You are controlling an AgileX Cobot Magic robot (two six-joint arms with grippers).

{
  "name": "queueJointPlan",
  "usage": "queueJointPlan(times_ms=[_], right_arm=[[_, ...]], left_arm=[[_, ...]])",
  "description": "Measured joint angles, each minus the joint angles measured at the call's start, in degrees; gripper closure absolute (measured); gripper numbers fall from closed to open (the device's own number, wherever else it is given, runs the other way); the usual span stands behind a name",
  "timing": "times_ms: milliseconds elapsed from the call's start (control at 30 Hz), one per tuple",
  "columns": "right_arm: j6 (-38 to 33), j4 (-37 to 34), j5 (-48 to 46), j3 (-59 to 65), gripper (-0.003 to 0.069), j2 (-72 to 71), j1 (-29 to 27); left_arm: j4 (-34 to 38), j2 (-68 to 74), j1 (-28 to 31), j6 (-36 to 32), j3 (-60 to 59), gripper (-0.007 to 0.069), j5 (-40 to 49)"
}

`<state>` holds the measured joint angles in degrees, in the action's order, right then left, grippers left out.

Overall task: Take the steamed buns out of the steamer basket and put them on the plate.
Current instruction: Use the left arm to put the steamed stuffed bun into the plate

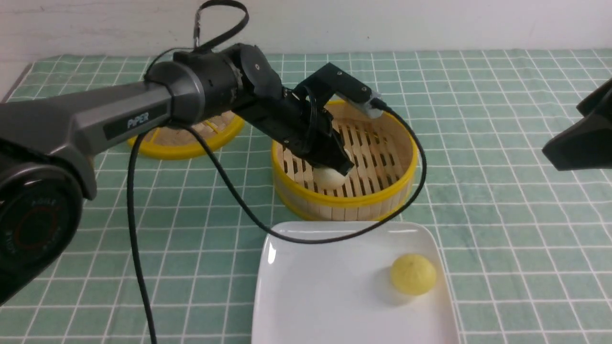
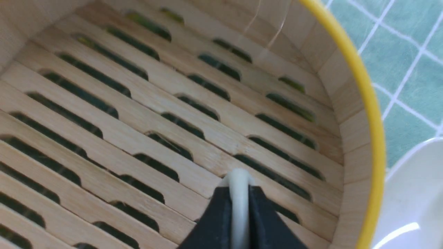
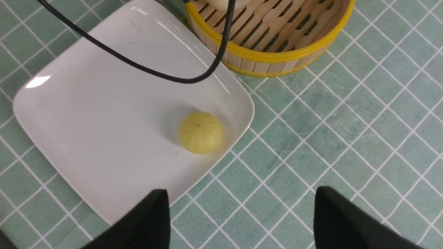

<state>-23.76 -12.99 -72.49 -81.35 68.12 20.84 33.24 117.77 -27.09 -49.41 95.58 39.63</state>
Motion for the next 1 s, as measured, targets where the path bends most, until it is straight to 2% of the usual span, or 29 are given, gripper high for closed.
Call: queueJointPlan(times_ms=[167,400,500,633,733,867,1000], right_arm=[[-0.38,0.0,0.0,0.0,0.0149,0.0,0.0],[-1.47,-0.21,0.0,0.0,0.0161,0.0,0.0],[-1.47,-0.21,0.0,0.0,0.0161,0.0,0.0],[-1.52,-0.21,0.0,0.0,0.0162,0.0,0.0],[-1.51,-0.21,0.0,0.0,0.0162,0.0,0.0],[-1.51,-0.75,0.0,0.05,0.0162,0.0,0.0],[-1.51,-2.6,0.0,0.05,0.0162,0.0,0.0]], left_arm=[[-4.38,-7.97,0.0,3.41,0.66,0.0595,4.01],[-19.41,-23.28,0.0,20.56,0.72,0.0595,10.07],[-21.45,-26.47,0.0,24.78,0.72,0.0595,14.97],[-21.33,-28.33,0.0,28.37,0.72,0.0595,23.16],[-17.88,-28.46,0.0,29.54,-0.78,0.0593,30.72],[-14.69,-28.17,0.0,28.56,-6.73,0.0593,30.74],[-12.08,-26.09,0.0,25.38,-14.52,0.0592,24.64]])
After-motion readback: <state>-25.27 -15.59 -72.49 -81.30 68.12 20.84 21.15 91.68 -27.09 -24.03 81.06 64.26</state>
